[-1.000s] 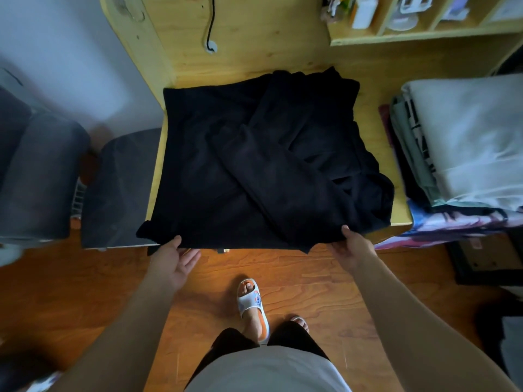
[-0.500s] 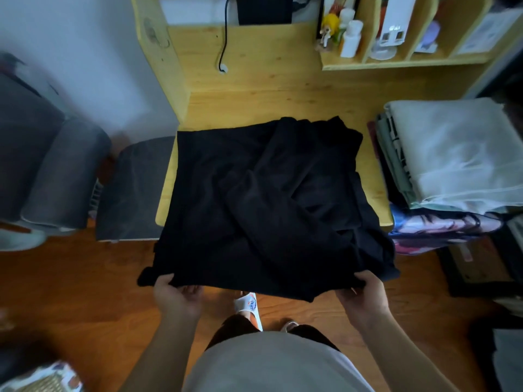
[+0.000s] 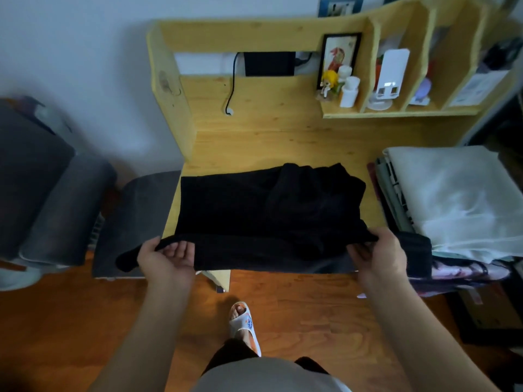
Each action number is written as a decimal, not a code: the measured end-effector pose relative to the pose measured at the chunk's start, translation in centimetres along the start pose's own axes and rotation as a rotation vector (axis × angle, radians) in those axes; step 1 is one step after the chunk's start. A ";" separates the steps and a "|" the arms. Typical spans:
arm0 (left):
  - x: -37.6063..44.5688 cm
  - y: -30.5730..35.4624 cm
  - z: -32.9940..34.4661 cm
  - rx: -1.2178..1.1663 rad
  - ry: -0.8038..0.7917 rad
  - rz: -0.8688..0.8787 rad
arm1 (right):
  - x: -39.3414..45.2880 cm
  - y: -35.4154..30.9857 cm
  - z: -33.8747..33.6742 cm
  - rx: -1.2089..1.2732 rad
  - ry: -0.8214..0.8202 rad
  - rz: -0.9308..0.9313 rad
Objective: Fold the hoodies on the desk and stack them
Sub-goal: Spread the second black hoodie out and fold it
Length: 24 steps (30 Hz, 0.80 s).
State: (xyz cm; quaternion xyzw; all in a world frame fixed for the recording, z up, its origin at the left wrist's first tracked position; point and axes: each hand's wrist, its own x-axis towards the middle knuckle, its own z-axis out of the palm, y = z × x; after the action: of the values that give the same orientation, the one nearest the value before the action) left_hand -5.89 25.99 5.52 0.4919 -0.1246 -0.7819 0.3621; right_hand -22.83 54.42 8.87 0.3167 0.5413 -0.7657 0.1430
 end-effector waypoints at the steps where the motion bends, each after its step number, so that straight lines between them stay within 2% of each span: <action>1: 1.0 0.5 1.8 0.021 -0.021 -0.013 | 1.1 -1.1 1.9 -0.016 -0.014 0.012; 6: 8.4 2.6 12.7 0.144 -0.082 -0.040 | 8.2 -6.3 13.5 -0.109 -0.011 0.014; 10: 15.4 1.2 18.9 0.356 -0.200 -0.026 | 14.6 -6.4 20.7 -0.226 -0.038 -0.047; 12: 18.2 -1.2 19.7 0.682 -0.264 0.058 | 17.7 -4.2 21.9 -0.490 -0.084 -0.137; 13: 19.1 -2.8 19.3 0.929 -0.315 0.152 | 19.1 -2.6 21.6 -0.724 -0.112 -0.226; 16: 19.1 -8.7 14.9 1.789 -0.599 0.579 | 21.7 2.6 17.8 -1.505 -0.188 -0.694; 17: 18.8 -10.1 13.2 1.998 -0.662 0.641 | 22.0 4.1 16.3 -1.684 -0.190 -0.869; 18: 18.5 -11.1 12.1 2.144 -0.670 0.623 | 22.1 5.0 15.3 -1.792 -0.181 -0.976; 19: 18.8 -11.7 11.2 2.226 -0.635 0.561 | 22.5 5.6 14.5 -1.852 -0.174 -1.005; 21: 19.7 -12.4 10.5 2.293 -0.547 0.460 | 23.7 5.9 13.4 -1.925 -0.173 -0.926; 24: 20.3 -13.3 10.4 2.393 -0.452 0.553 | 25.6 6.2 13.1 -2.005 -0.247 -0.793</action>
State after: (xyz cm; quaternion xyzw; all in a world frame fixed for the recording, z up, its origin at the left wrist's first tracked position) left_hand -25.92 19.72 -10.54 0.3245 -0.9156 -0.1428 -0.1897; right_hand -43.07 43.18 -9.30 -0.2210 0.9662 0.0065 0.1327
